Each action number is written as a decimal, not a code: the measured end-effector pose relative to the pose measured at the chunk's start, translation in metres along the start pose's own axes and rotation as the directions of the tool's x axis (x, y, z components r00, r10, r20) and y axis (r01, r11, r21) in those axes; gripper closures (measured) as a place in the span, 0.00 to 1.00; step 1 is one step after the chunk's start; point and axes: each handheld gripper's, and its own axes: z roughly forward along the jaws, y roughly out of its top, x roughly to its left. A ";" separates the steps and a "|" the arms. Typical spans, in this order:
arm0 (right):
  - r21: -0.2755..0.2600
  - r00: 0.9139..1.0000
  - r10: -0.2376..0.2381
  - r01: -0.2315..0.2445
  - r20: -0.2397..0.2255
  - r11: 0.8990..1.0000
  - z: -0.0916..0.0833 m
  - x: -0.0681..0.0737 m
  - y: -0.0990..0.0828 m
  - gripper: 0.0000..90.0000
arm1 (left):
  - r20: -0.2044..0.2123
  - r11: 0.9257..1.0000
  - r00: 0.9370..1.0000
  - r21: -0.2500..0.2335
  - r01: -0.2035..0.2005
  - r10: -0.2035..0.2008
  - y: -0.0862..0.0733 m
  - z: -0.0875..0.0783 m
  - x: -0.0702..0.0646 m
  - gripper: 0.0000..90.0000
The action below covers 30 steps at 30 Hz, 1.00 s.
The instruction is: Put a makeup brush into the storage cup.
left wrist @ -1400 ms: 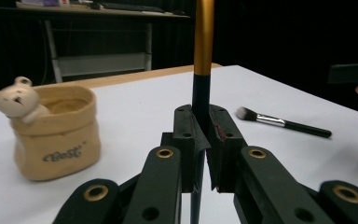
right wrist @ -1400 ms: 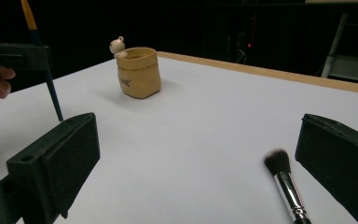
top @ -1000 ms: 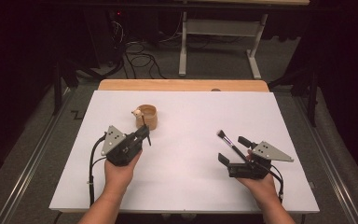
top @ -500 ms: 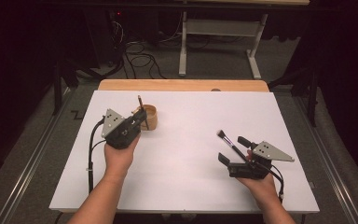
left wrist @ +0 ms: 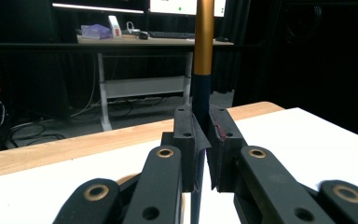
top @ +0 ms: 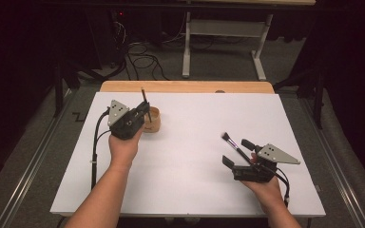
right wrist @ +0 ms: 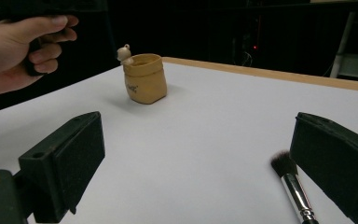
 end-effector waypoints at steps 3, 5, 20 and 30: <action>-0.003 1.000 0.002 -0.002 -0.003 1.000 0.000 0.000 0.000 0.05 | -0.006 1.000 1.000 0.001 0.012 -0.012 -0.001 0.006 0.002 0.92; -0.002 1.000 0.002 -0.002 -0.002 1.000 0.000 0.000 0.000 0.05 | -0.007 1.000 1.000 0.001 0.018 -0.018 -0.002 0.009 0.003 0.92; -0.011 1.000 0.002 -0.002 -0.009 1.000 -0.002 0.001 0.001 0.06 | -0.042 1.000 0.999 0.001 0.015 -0.015 -0.002 0.021 0.008 0.92; -0.009 1.000 -0.003 0.003 -0.012 1.000 -0.002 0.001 0.001 0.05 | -0.062 1.000 0.998 0.003 0.031 -0.031 -0.004 0.024 0.015 0.92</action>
